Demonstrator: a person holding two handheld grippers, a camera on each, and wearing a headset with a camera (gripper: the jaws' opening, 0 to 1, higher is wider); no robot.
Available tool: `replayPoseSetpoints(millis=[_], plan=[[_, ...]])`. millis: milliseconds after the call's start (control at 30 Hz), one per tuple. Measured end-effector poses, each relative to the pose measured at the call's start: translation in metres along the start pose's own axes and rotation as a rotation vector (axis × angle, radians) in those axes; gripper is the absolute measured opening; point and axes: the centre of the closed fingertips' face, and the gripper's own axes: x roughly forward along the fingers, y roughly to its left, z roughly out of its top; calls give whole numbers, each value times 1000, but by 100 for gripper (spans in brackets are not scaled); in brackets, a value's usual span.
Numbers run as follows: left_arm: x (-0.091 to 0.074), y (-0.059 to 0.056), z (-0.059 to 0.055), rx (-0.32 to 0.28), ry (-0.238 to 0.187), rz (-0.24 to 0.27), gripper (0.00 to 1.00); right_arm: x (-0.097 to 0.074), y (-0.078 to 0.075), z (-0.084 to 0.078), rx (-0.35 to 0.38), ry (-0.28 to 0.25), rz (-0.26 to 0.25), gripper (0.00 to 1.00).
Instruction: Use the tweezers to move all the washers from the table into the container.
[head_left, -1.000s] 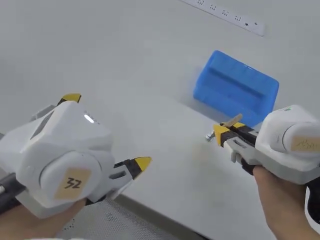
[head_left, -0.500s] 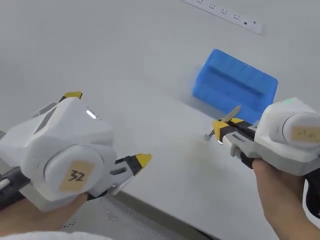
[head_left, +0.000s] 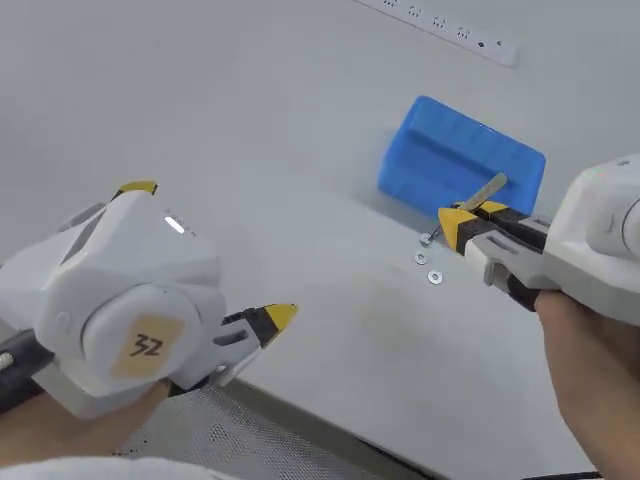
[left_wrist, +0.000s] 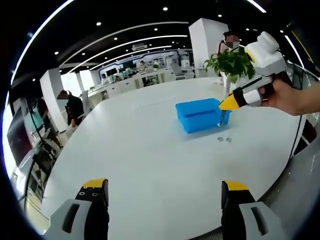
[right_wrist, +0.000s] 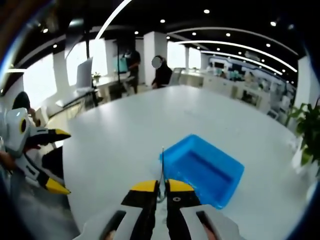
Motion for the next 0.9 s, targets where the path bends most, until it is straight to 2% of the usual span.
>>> replayPoseSetpoints(millis=[100,267,467,700,900], plan=[[-1,1,3,-15,-19,0,96,0,-4,15,3,-36,-10,3],[-1,0,2,-11,-11,-1,96,7,-11,30,-11,-71,-23,3],[-1,-1,1,-4,-4,-2,96,23,-31,42,-17,-99,-58,3],[0,-1,0,-4,1,-3,96,37,-50,33,-5,-75,-91,3],[0,-2,0,-5,1,-5,96,52,-52,20,12,-47,-90,3]])
